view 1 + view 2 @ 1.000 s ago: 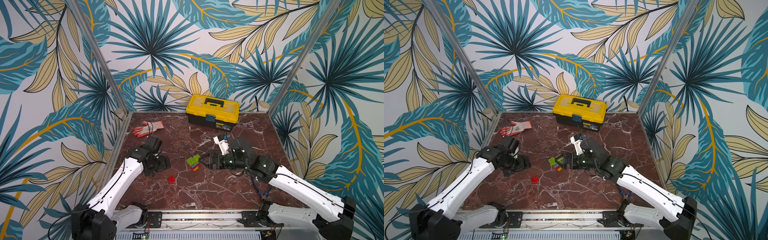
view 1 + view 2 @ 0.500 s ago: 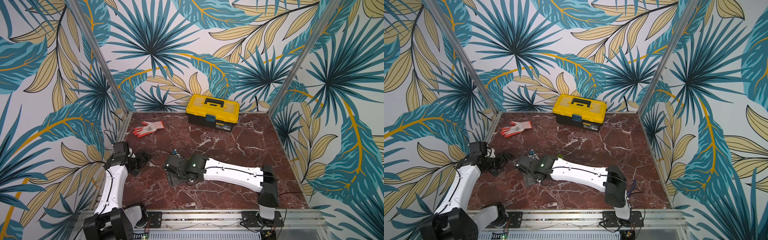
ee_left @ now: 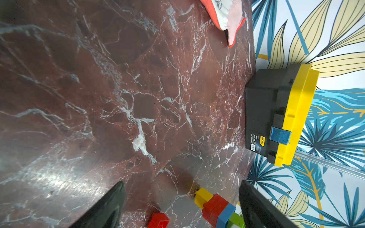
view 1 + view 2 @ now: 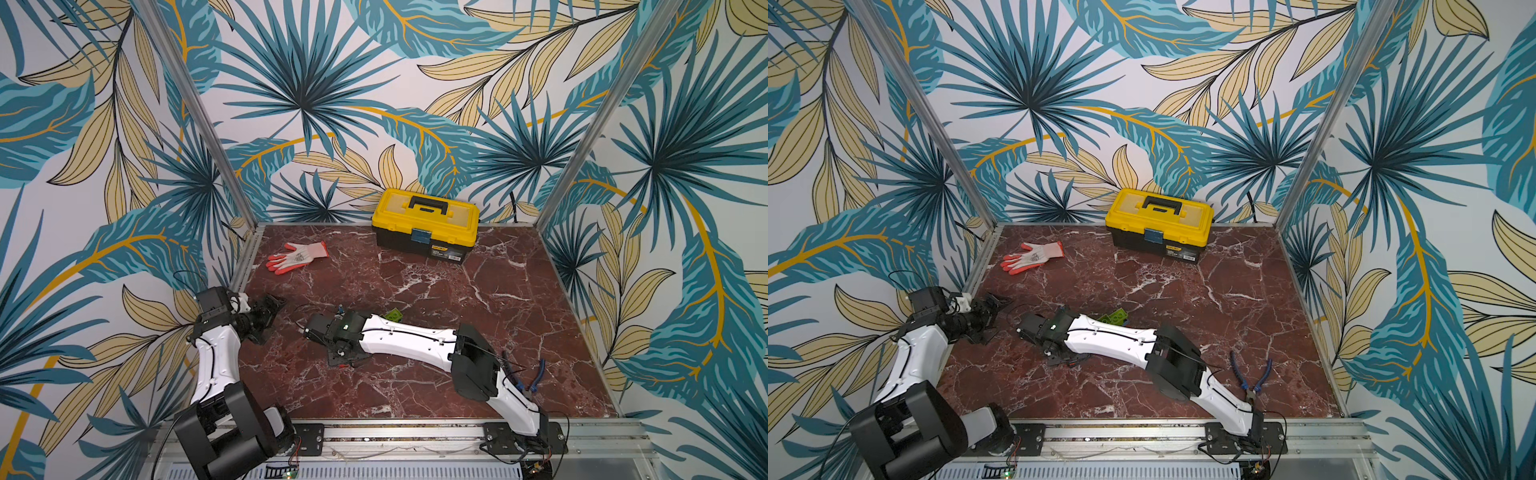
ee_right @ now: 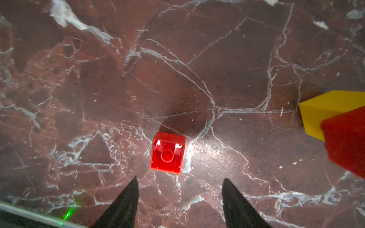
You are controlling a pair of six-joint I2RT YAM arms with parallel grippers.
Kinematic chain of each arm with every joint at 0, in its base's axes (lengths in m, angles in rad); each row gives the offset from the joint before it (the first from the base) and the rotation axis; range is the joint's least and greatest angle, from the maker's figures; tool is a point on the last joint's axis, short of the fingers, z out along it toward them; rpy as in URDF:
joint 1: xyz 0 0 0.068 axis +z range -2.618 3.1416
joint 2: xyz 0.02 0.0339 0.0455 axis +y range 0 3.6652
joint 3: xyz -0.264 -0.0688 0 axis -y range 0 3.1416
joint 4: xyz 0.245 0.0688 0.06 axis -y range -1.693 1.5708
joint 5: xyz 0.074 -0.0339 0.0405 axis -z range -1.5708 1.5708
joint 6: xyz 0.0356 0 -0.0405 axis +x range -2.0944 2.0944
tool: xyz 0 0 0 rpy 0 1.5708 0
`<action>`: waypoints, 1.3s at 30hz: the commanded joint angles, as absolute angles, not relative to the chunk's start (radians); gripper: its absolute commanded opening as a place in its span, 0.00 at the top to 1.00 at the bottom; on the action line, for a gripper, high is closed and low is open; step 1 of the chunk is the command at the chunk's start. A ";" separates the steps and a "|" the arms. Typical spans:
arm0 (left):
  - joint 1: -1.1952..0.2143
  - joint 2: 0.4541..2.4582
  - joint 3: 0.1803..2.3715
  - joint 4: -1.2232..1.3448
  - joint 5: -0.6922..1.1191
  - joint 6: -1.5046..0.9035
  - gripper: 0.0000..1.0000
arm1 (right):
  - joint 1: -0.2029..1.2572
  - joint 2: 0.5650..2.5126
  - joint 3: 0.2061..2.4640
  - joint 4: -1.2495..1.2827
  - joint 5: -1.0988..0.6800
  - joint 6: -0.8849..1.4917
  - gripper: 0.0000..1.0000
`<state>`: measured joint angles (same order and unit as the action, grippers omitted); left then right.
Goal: Assemble a carrot with lego
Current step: Pick up the lego brick from the center of the board.
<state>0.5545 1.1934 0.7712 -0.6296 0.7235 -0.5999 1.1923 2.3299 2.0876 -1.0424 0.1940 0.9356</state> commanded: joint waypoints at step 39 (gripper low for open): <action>0.584 1.186 0.742 -0.574 0.806 -0.586 0.09 | 1.149 2.445 2.190 -1.036 0.060 0.902 0.73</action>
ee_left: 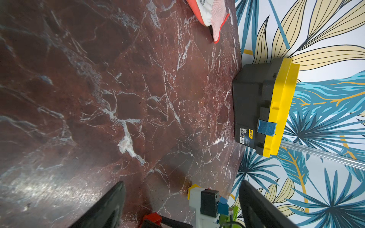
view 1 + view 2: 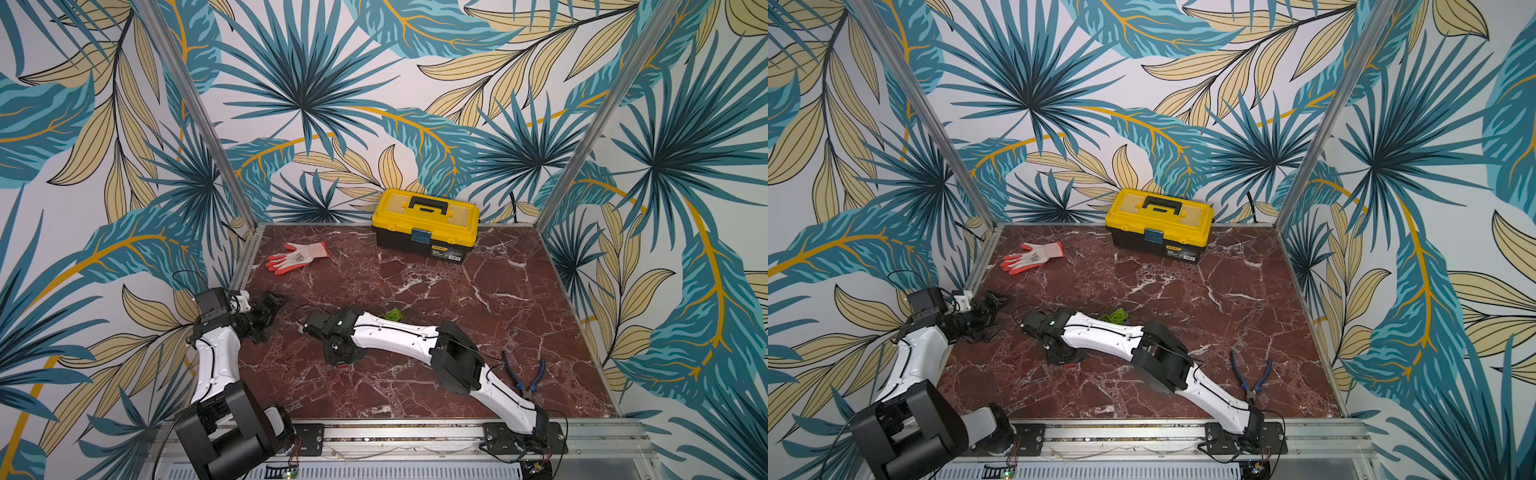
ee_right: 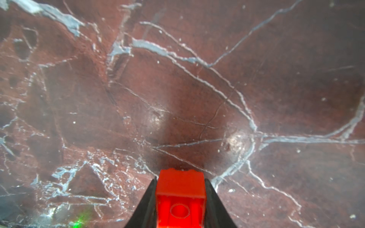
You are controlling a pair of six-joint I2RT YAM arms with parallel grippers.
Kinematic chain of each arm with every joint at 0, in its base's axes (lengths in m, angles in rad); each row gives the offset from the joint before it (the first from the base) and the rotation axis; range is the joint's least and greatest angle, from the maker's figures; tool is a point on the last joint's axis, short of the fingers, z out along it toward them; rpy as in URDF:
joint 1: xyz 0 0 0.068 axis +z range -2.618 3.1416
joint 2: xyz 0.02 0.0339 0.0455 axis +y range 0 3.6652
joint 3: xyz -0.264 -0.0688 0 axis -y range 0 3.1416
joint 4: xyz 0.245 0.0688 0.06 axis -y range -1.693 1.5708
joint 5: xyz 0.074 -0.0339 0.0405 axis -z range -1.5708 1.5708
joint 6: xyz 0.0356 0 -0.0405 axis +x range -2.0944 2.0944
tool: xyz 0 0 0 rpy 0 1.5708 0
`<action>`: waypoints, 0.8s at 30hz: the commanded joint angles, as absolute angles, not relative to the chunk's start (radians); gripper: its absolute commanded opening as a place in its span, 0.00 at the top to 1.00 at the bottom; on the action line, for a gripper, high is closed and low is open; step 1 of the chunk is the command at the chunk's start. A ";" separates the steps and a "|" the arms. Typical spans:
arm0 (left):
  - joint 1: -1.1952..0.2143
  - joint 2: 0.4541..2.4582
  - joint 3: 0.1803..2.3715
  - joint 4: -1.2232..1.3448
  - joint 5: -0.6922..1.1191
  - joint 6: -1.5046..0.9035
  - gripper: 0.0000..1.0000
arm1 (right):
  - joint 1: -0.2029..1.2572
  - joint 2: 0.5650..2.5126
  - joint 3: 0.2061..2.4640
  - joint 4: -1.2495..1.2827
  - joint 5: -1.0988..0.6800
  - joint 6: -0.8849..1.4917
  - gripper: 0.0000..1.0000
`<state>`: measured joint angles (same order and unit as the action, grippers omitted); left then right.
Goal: Assemble a carrot with lego
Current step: Pick up the lego brick from the center of the board.
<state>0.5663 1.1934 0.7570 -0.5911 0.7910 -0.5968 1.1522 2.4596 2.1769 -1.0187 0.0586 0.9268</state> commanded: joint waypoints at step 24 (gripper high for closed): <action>0.070 0.935 0.806 -0.555 0.826 -0.892 0.10 | 0.699 1.727 1.980 -1.319 -0.110 0.385 0.74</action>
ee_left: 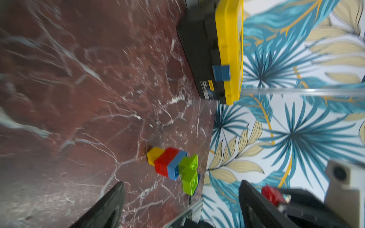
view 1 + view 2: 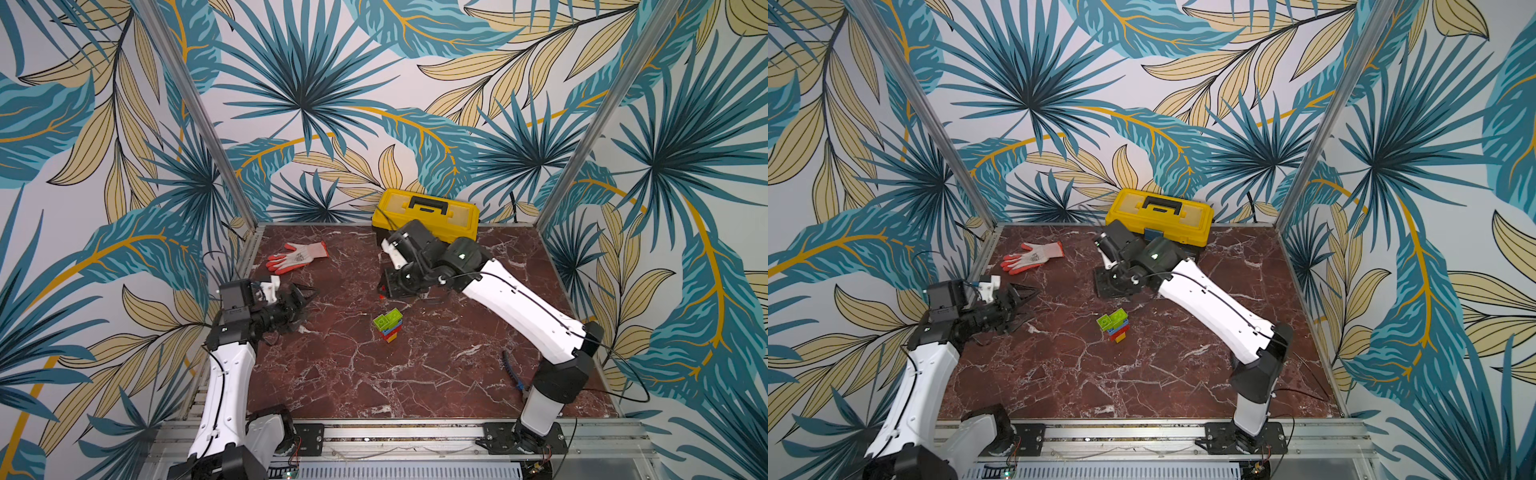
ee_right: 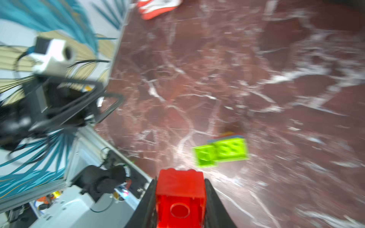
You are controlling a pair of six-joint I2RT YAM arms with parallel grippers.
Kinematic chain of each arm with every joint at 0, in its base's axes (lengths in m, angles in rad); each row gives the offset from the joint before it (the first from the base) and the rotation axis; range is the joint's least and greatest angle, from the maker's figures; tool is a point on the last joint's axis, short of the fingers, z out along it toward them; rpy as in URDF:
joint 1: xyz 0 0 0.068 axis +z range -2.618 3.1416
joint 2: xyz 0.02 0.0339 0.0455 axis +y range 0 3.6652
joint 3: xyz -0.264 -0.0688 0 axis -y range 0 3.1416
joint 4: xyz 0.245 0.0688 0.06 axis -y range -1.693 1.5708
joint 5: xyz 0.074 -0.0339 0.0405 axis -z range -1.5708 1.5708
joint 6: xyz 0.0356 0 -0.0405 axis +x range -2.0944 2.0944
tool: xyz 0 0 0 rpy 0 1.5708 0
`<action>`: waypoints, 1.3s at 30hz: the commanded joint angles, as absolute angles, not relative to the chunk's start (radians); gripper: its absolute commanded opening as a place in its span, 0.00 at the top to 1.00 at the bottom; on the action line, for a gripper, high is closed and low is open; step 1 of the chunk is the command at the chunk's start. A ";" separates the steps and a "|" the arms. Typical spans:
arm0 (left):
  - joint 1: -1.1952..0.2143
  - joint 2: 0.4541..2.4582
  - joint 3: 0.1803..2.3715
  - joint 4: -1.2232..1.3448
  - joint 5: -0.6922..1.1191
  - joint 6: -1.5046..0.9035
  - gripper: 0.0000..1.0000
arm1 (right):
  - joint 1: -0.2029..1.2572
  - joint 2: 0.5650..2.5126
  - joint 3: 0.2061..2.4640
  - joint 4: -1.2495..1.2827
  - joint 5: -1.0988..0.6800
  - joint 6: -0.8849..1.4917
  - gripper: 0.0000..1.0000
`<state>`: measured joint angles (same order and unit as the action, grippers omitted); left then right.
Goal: Assemble a carrot with lego
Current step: Pick up the lego brick from the center of the board, then assemble the lego brick with the lego brick.
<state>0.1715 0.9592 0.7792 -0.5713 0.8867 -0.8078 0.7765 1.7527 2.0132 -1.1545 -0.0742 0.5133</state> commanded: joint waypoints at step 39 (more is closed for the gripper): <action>-0.399 1.137 0.566 -0.018 0.631 -1.163 0.36 | 0.630 2.026 2.115 -1.442 -0.291 0.188 0.74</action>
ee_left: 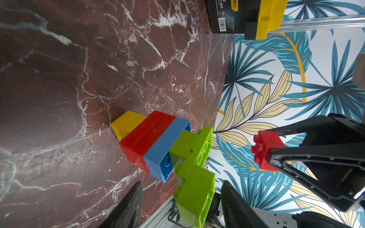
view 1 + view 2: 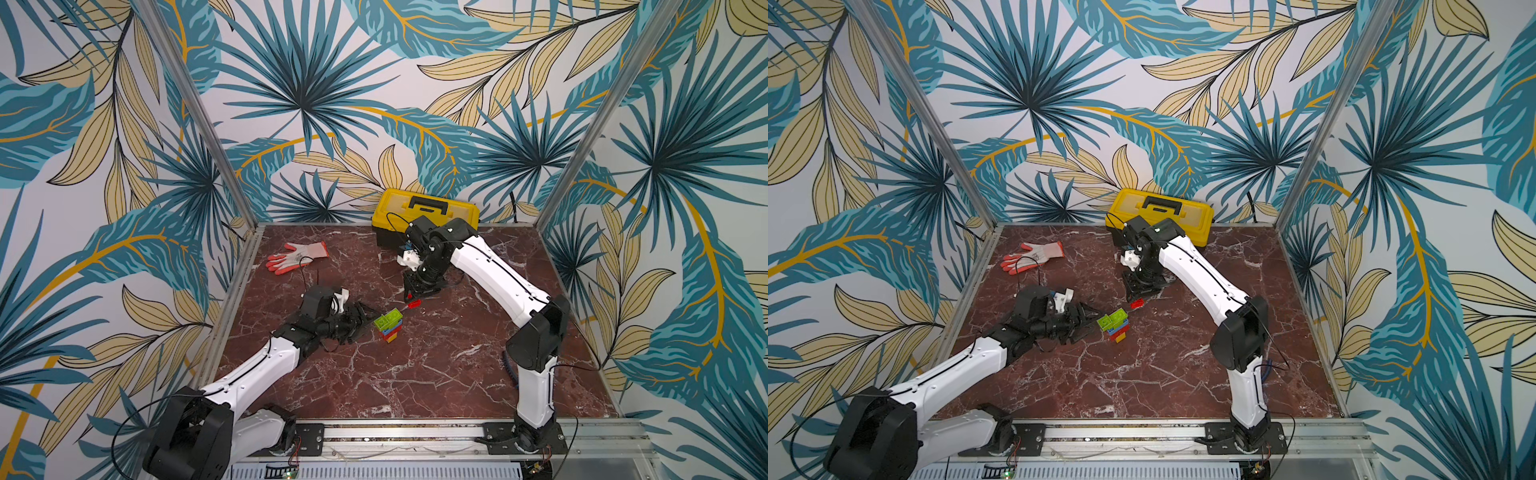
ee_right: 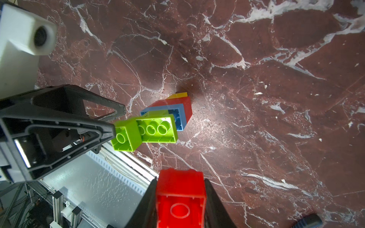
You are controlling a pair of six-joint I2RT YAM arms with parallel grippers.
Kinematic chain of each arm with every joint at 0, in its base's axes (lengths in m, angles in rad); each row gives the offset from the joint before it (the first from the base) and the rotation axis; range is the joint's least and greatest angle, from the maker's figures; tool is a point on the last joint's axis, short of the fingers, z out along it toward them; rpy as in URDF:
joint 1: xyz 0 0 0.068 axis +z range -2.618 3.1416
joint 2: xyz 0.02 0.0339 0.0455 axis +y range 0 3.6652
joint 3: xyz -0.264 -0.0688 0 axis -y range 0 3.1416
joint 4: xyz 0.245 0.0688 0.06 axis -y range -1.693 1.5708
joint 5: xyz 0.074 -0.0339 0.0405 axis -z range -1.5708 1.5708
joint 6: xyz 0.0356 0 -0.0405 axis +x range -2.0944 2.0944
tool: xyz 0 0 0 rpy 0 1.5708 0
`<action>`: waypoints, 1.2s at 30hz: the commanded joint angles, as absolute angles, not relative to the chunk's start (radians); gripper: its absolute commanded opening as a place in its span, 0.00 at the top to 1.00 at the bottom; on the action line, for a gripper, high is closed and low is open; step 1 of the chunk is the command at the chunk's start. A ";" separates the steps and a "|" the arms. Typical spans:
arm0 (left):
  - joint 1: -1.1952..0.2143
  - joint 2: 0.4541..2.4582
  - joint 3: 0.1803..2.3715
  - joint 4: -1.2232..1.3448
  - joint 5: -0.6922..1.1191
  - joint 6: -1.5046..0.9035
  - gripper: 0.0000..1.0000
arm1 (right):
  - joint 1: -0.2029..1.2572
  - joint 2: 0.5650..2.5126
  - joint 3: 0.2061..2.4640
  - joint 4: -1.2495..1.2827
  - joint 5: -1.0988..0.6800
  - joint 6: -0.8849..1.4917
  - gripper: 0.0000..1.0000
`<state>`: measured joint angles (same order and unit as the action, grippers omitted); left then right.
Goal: Assemble a carrot with lego
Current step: Assemble the lego brick with the lego brick.
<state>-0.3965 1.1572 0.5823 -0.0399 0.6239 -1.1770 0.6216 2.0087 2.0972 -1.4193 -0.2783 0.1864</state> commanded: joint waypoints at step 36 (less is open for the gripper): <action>-0.430 1.218 0.588 -0.019 0.626 -1.135 0.36 | 0.700 2.175 2.178 -1.478 -0.213 0.164 0.74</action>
<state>-0.4313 1.2114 0.5819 -0.0223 0.6350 -1.1496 0.6926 2.1639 2.1887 -1.4643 -0.2211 0.1703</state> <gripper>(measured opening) 0.644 0.340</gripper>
